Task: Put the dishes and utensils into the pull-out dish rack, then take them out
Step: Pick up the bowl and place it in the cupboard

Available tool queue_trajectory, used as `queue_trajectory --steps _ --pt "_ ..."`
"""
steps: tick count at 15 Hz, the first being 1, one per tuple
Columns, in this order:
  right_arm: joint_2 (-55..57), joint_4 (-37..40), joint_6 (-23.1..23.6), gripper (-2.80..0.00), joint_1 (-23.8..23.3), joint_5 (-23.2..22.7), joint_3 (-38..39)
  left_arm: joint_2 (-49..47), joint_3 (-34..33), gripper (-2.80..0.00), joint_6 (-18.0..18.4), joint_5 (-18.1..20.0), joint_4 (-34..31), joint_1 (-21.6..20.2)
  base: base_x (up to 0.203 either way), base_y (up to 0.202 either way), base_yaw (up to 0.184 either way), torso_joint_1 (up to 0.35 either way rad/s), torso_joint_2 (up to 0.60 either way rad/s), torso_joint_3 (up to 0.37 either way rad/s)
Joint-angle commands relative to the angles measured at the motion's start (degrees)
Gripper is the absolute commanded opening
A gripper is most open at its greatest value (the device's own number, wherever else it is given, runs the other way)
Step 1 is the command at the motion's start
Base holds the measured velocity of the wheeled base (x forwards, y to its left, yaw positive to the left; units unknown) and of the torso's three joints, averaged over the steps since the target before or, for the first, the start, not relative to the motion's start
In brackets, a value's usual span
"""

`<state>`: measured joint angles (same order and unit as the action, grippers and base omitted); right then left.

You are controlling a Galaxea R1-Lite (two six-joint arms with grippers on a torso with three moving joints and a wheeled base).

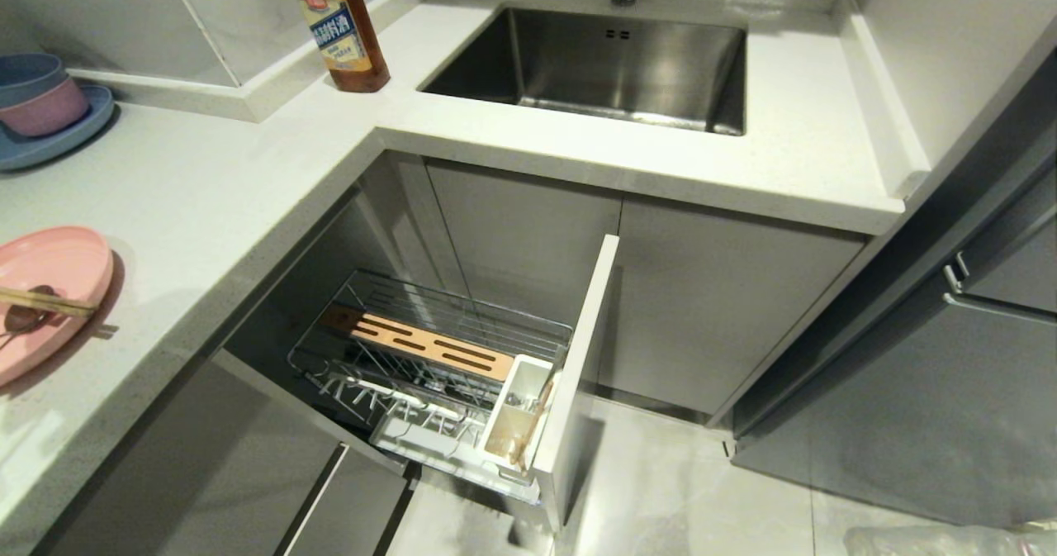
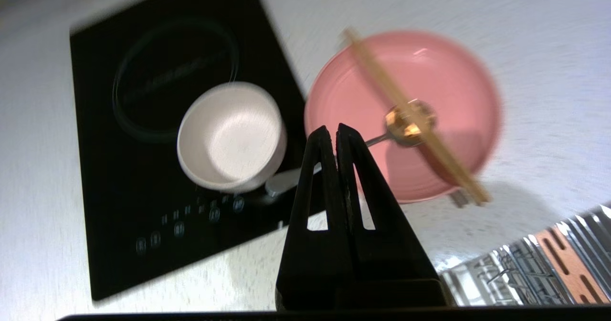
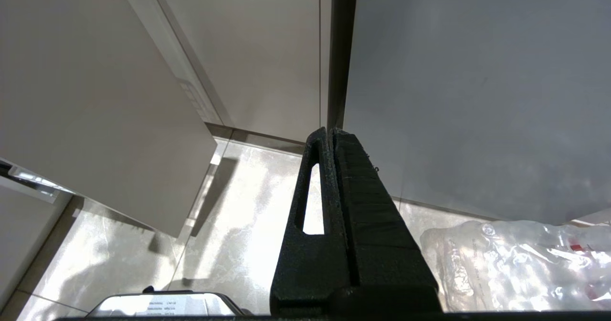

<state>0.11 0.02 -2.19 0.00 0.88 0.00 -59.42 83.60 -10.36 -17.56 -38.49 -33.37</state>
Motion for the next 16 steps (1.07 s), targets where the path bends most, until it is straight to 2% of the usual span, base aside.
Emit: queue_trajectory --steps 1,4,8,10,12,13,14,16 --pt "-0.02 0.05 0.00 -2.80 0.00 0.00 0.09 -5.79 1.11 -2.80 -1.28 1.51 -1.56 -5.60 0.000 0.000 0.000 0.000 0.00 0.000" --pt "-0.02 -0.01 0.00 -2.80 0.00 0.00 0.09 -10.51 1.42 -2.80 -3.18 5.82 -2.01 -13.63 0.000 0.000 0.000 0.000 0.00 0.000" --pt "-0.02 -0.02 0.00 -2.80 0.00 0.00 0.09 -15.04 1.14 -2.80 -6.04 17.07 -2.03 -21.09 0.000 0.000 0.000 0.000 0.00 0.000" --pt "-0.02 0.05 0.00 -2.80 0.00 0.00 0.11 -16.79 0.24 -2.80 -6.95 19.21 -2.03 -22.36 0.000 0.000 0.000 0.000 0.00 0.000" --pt "-0.02 0.01 0.00 -2.80 0.00 0.00 0.18 -19.07 -0.24 -2.80 -6.97 19.38 -1.96 -23.96 0.000 0.000 0.000 0.000 0.00 0.000" --pt "-0.02 0.02 0.00 -2.80 0.00 0.00 0.14 -20.06 -0.40 -0.76 -7.03 19.47 -1.99 -24.42 0.000 0.000 0.000 0.000 0.00 0.000" --pt "-0.02 -0.02 0.00 -2.80 0.00 0.00 0.16 -20.92 -0.99 0.00 -7.04 19.68 -1.92 -24.66 0.000 0.000 0.000 0.000 0.00 0.000" --pt "-0.02 -0.02 0.00 -2.80 0.00 0.00 0.09 -22.51 -1.36 0.00 -7.04 19.77 -1.85 -24.90 0.000 0.000 0.000 0.000 0.00 0.000"
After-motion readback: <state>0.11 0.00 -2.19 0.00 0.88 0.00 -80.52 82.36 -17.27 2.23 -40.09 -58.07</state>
